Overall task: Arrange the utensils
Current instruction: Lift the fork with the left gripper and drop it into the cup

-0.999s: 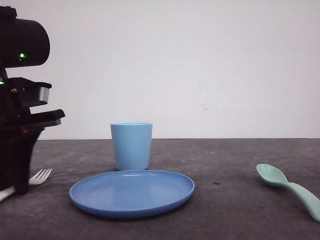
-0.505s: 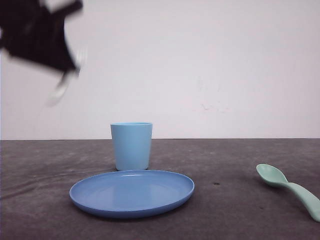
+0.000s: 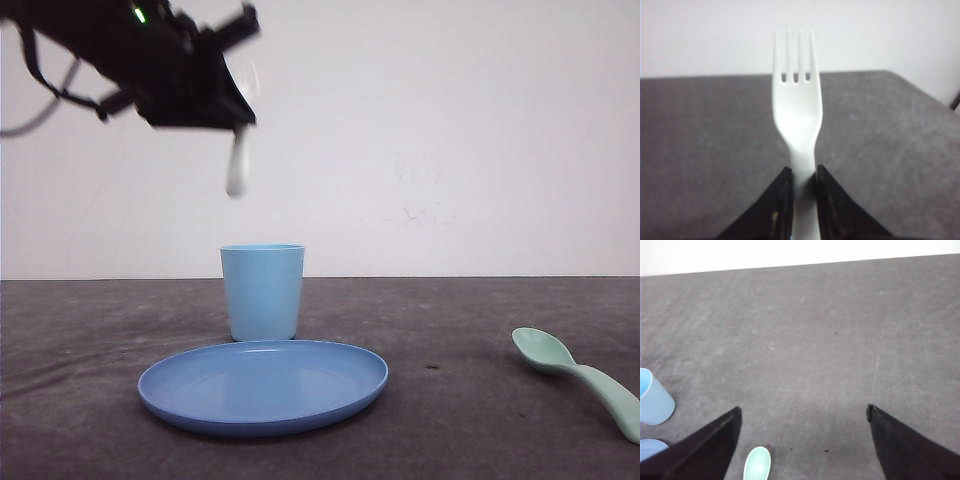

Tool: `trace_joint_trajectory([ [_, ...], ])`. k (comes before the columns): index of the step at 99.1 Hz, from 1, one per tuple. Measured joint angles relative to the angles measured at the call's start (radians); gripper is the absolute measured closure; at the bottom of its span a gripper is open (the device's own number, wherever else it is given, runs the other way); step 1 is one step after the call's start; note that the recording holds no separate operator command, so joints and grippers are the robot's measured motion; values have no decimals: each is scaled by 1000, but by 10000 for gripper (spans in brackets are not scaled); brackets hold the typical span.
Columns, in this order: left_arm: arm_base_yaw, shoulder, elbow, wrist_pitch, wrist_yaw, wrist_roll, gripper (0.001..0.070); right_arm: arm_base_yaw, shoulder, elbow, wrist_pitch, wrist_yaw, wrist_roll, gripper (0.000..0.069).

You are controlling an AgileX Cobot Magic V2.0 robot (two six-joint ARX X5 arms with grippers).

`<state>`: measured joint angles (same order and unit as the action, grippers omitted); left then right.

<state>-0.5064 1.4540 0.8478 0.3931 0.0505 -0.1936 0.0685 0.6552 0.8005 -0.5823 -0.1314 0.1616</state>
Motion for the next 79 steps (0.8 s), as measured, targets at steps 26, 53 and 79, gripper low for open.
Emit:
trace_joint_trajectory([
  [26, 0, 121, 0, -4, 0, -1, 666, 0, 0, 0, 0, 0, 0, 188],
  [53, 0, 123, 0, -21, 0, -15, 460, 5, 0, 0, -42, -7, 0, 188],
  [79, -9, -10, 0, -52, 8, -44, 413, 95, 59, 1, -137, -44, 35, 208],
])
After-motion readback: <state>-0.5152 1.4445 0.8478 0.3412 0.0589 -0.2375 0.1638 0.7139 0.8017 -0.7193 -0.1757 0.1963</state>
